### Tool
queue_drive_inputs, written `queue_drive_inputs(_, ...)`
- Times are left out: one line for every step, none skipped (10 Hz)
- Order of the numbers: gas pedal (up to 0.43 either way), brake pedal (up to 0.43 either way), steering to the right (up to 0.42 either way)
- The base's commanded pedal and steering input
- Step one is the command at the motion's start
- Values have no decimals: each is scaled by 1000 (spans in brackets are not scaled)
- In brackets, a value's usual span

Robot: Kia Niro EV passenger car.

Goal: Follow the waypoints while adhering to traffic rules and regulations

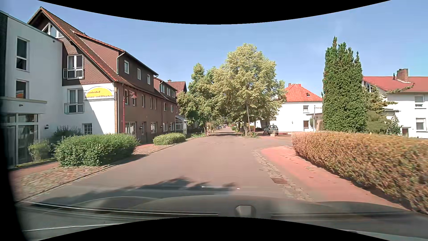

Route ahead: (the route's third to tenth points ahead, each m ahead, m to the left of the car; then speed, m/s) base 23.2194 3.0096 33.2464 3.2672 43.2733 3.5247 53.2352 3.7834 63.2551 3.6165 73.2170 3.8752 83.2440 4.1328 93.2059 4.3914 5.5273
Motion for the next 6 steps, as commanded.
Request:
queue_drive_inputs(0, 189, 9)
queue_drive_inputs(0, 201, 8)
queue_drive_inputs(0, 201, 8)
queue_drive_inputs(0, 220, 7)
queue_drive_inputs(0, 226, 7)
queue_drive_inputs(0, 238, 7)
